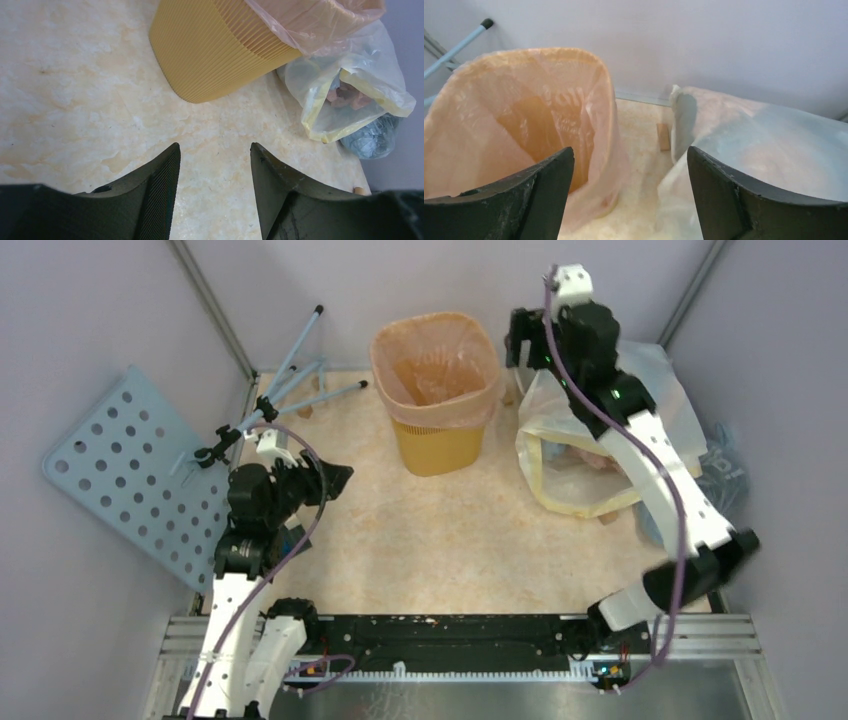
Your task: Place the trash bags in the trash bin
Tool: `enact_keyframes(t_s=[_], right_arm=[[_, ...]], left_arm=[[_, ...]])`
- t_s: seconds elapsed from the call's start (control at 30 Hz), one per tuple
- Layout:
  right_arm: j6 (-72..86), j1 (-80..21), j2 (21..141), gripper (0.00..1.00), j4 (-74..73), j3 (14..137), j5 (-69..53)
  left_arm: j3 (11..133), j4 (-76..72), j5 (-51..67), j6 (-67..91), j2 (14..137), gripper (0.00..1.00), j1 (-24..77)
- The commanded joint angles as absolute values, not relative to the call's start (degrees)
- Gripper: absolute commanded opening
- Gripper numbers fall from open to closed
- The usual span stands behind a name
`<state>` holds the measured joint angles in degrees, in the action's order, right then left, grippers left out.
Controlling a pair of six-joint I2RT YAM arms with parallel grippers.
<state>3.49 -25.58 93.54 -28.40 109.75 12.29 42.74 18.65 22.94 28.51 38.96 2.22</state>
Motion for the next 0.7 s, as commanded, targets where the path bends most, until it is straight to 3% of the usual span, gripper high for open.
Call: enact_keyframes(t_s=[0.0,0.23,0.27,0.33,0.37,0.67], right_arm=[[2.98,-25.49,76.00,0.82,-8.72,87.43,11.68],[5.28,-25.49,59.71,0.83,-0.35,61.27,9.48],[5.36,-25.51,57.88,0.83,-0.41,58.12,9.69],[6.05,-25.49,54.50,0.85,-0.35,52.11,10.63],[7.00,-25.49,52.60,0.85,-0.37,48.90,11.44],[10.18,-25.45,40.23,0.86,11.52,25.11,22.94]], left_arm=[[40.21,15.47,23.96,30.03,36.84,0.60,1.92],[36.10,13.61,25.10,31.39,35.64,0.65,1.95],[35.10,13.09,25.33,31.64,35.57,0.72,1.94],[32.68,11.91,25.38,32.15,35.38,0.96,1.94],[31.67,11.53,24.88,32.45,35.35,0.98,1.93],[21.24,-2.02,18.88,32.57,32.83,0.99,2.15]])
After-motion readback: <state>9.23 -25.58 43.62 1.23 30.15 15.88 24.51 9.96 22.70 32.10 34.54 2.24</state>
